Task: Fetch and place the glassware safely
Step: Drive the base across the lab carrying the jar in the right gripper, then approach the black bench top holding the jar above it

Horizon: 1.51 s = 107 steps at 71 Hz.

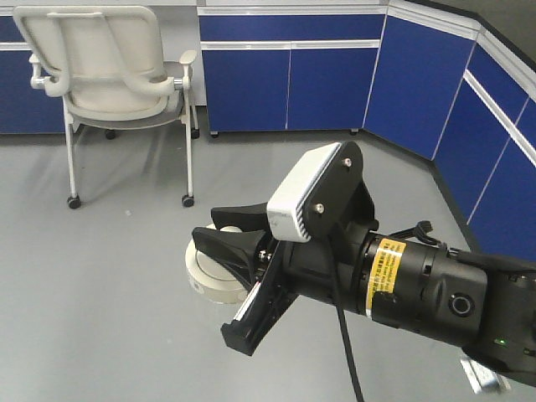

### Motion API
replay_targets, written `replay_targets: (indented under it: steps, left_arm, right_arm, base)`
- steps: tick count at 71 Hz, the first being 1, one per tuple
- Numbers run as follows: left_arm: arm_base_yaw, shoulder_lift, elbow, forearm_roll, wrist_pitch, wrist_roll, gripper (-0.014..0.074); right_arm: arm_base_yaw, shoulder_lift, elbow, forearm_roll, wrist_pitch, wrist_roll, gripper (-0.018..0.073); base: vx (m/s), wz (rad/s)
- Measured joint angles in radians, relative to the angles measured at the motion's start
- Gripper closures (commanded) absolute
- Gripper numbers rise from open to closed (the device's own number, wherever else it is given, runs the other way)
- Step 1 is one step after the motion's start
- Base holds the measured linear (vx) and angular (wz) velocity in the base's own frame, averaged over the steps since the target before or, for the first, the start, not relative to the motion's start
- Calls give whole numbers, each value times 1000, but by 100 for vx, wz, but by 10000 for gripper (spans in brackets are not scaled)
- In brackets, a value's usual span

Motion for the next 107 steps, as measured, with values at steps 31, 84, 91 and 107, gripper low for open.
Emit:
replay_targets:
  steps: [31, 84, 91, 107]
  left_arm:
    - [0, 0, 0, 0, 0, -1, 603]
    - [0, 0, 0, 0, 0, -1, 603]
    - [0, 0, 0, 0, 0, -1, 603]
    - [0, 0, 0, 0, 0, -1, 603]
  right_arm:
    - [0, 0, 0, 0, 5, 0, 563]
    - [0, 1, 0, 0, 5, 0, 563]
    - [0, 1, 0, 0, 5, 0, 563]
    - [0, 1, 0, 0, 5, 0, 563]
  base:
    - [45, 3]
    - [27, -44]
    - [23, -90]
    - [24, -94]
